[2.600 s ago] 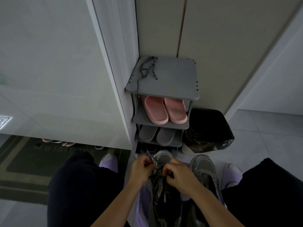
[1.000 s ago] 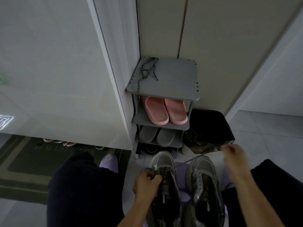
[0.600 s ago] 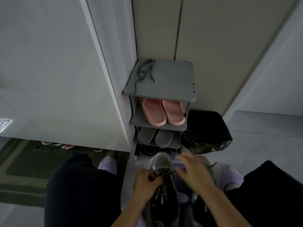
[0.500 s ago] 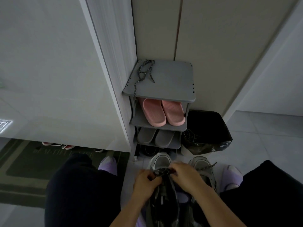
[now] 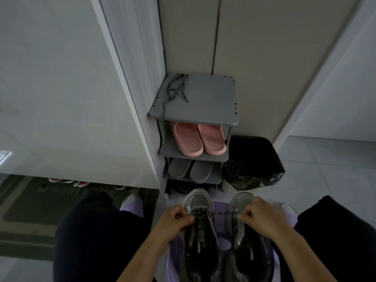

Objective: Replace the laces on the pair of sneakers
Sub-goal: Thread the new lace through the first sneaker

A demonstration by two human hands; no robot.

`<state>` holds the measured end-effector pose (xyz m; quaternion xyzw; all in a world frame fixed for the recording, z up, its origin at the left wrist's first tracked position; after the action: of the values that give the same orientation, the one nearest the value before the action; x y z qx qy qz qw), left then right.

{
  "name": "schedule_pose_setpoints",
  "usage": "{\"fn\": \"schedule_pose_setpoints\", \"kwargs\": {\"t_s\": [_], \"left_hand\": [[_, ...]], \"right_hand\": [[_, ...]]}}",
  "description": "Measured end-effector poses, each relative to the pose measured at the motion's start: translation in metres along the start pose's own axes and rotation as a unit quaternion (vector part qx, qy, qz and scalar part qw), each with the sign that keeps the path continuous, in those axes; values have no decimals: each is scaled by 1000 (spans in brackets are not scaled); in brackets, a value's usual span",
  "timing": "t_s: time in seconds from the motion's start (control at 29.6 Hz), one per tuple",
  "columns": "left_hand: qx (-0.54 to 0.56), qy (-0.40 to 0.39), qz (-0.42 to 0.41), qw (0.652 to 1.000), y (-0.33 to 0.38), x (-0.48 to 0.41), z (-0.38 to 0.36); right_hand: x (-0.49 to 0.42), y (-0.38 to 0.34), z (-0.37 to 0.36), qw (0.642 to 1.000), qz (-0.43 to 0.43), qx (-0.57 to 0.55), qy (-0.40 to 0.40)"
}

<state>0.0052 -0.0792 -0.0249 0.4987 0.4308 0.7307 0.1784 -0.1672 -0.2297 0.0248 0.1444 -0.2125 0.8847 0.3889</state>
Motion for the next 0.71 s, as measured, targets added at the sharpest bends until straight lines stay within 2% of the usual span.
{"fn": "schedule_pose_setpoints", "kwargs": {"t_s": [0.1, 0.17, 0.24, 0.37, 0.47, 0.64, 0.71], "left_hand": [[-102, -38, 4, 994, 8, 1, -1], [-136, -34, -22, 990, 17, 2, -4], [-113, -11, -41, 993, 25, 4, -1], [-75, 58, -16, 995, 11, 1, 26], [-68, 65, 27, 995, -10, 1, 28], [-49, 67, 39, 996, -13, -6, 34], [-122, 108, -3, 987, -6, -6, 43]], "right_hand": [[-5, -33, 6, 995, 39, 34, 87], [-12, -55, -4, 995, 67, 26, 75], [-17, -72, -18, 995, 94, -11, 37], [-19, -54, -25, 993, 58, -101, 20], [-18, -49, -19, 995, 51, -74, 36], [-7, -36, 1, 999, 18, -15, 26], [-1, -21, 19, 999, -10, -22, 22]]}}
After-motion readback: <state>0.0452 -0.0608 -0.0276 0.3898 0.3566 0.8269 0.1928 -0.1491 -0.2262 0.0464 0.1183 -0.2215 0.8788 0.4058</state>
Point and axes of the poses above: each hand's wrist, its own x-axis away from the middle knuckle, its own z-axis out of the back of the hand, y = z × x, the point moved 9 cm from there along -x, towards the middle knuckle, and after that the axes turned 5 degrees about z, right-handed, at the moved point
